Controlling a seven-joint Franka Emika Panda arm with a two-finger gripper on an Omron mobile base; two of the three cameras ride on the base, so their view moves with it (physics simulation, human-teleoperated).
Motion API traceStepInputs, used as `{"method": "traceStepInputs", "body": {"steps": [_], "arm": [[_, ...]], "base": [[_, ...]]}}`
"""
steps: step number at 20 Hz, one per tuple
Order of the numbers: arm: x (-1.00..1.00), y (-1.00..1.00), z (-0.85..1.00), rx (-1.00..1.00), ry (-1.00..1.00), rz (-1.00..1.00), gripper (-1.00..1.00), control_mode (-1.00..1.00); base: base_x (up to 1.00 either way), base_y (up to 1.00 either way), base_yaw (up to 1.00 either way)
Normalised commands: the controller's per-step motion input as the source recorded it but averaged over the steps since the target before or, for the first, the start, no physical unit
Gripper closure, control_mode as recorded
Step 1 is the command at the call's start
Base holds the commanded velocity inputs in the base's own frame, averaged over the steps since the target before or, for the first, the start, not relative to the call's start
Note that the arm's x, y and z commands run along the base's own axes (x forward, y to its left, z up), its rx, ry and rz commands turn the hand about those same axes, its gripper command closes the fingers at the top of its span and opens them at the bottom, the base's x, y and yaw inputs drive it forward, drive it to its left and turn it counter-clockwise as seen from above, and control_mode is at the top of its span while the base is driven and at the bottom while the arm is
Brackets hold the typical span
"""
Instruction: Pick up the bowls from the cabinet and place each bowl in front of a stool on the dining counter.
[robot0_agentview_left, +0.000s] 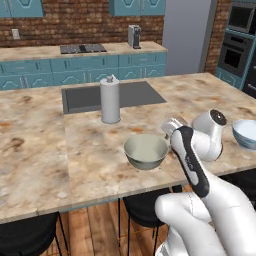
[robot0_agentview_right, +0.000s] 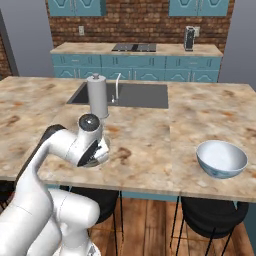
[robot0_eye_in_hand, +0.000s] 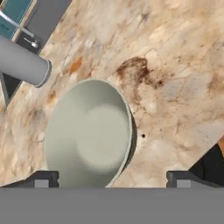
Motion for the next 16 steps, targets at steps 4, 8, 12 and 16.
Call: {"method": "traceStepInputs", "body": {"steps": [4, 8, 12, 16], "arm": [[-0.26, 0.18, 0.64, -0.17, -0.01, 0.16, -1.0, -1.0], [-0.21, 0.29, 0.81, -0.26, 0.12, 0.19, -1.0, -1.0], [-0.12, 0.09, 0.94, -0.2, 0.21, 0.18, -1.0, -1.0], [0.0, 0.0, 0.52, -0.14, 0.28, 0.13, -1.0, -1.0]], "base": [[0.0, 0.0, 0.0], [0.0, 0.0, 0.0], [0.0, 0.0, 0.0], [0.0, 0.0, 0.0]]}}
